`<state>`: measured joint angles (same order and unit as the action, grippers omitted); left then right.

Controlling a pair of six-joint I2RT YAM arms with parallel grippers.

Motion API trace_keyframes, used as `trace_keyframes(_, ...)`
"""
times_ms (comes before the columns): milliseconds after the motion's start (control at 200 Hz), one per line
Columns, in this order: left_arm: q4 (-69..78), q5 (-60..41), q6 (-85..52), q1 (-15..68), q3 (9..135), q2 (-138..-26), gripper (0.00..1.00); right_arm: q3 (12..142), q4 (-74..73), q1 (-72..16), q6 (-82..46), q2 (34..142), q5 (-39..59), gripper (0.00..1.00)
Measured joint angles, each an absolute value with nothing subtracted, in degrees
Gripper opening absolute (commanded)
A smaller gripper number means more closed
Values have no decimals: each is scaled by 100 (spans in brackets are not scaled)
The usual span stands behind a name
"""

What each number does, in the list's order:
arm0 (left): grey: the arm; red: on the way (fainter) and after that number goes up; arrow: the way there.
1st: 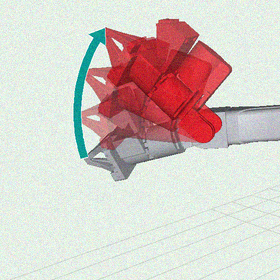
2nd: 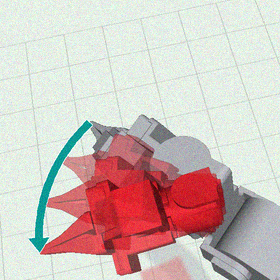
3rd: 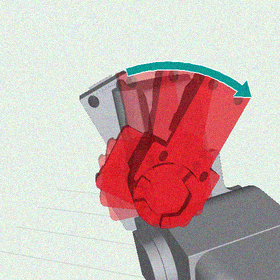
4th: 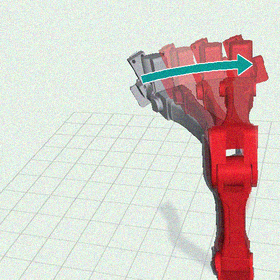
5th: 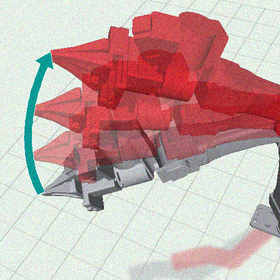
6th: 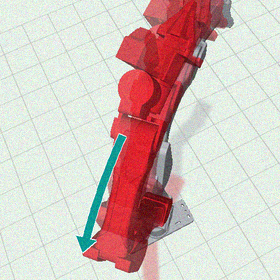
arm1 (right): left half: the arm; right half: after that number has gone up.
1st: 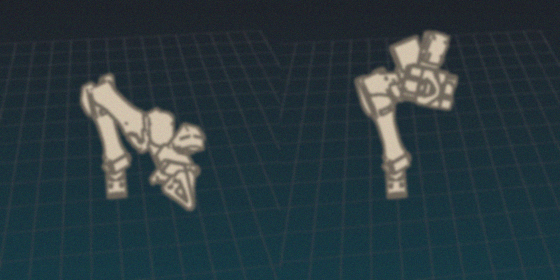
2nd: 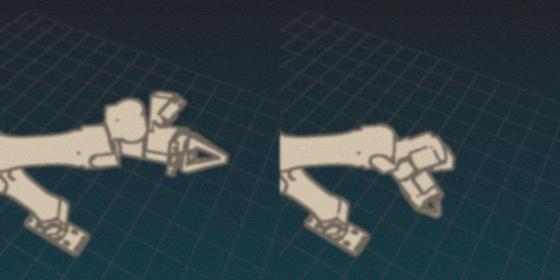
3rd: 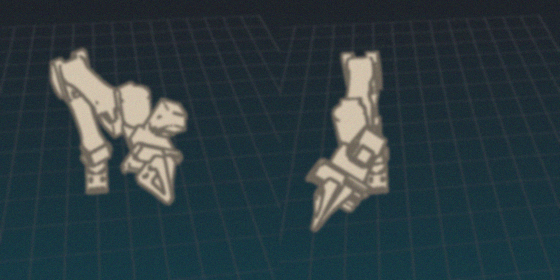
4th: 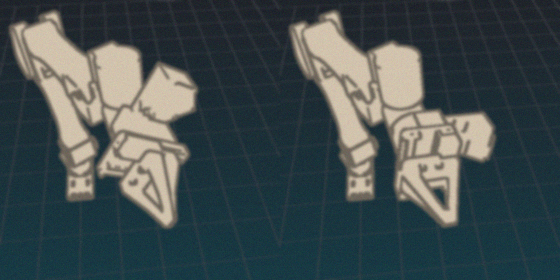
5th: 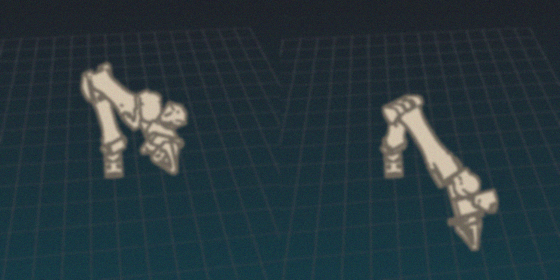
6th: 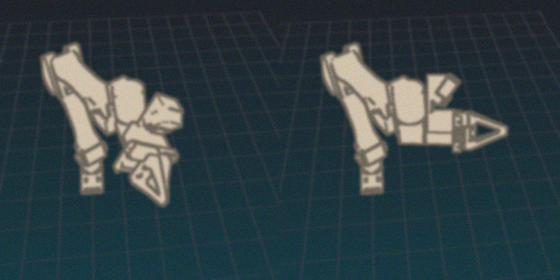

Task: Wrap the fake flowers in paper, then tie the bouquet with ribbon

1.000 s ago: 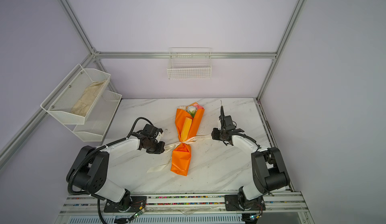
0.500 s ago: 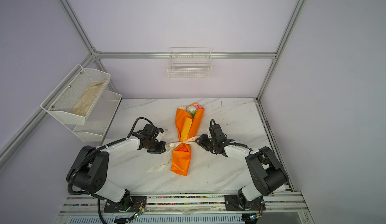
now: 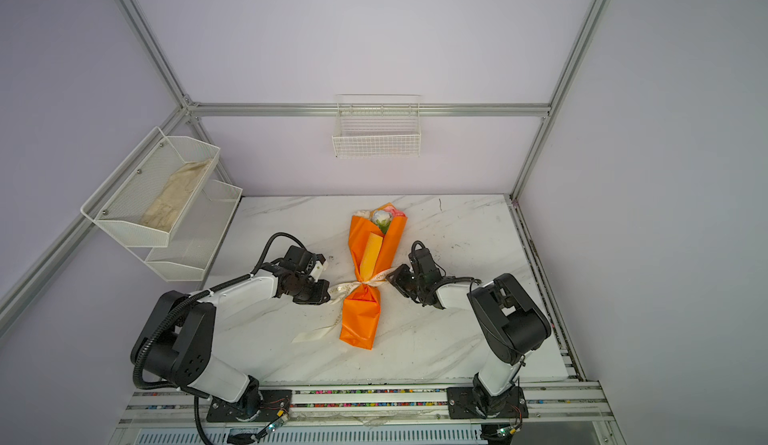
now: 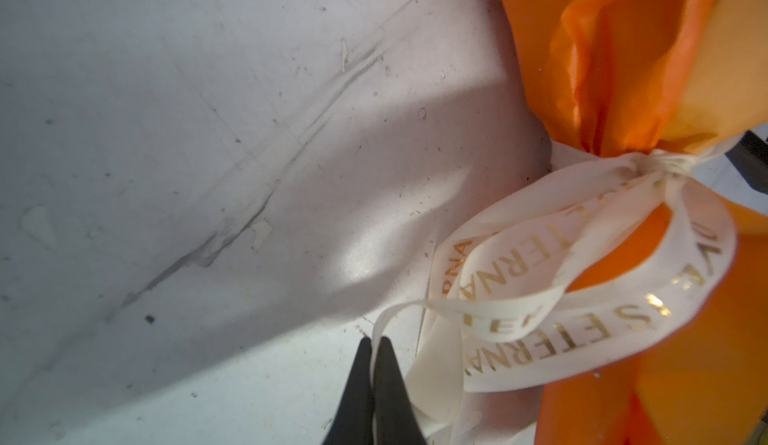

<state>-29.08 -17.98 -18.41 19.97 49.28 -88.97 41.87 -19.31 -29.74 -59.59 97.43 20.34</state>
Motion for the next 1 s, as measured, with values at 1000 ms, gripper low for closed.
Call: trace_keyframes(1000, -3258, -517, -1688, 2185, 5194, -8646, 0, 4292, -445, -3015, -4541, 8910, 882, 0)
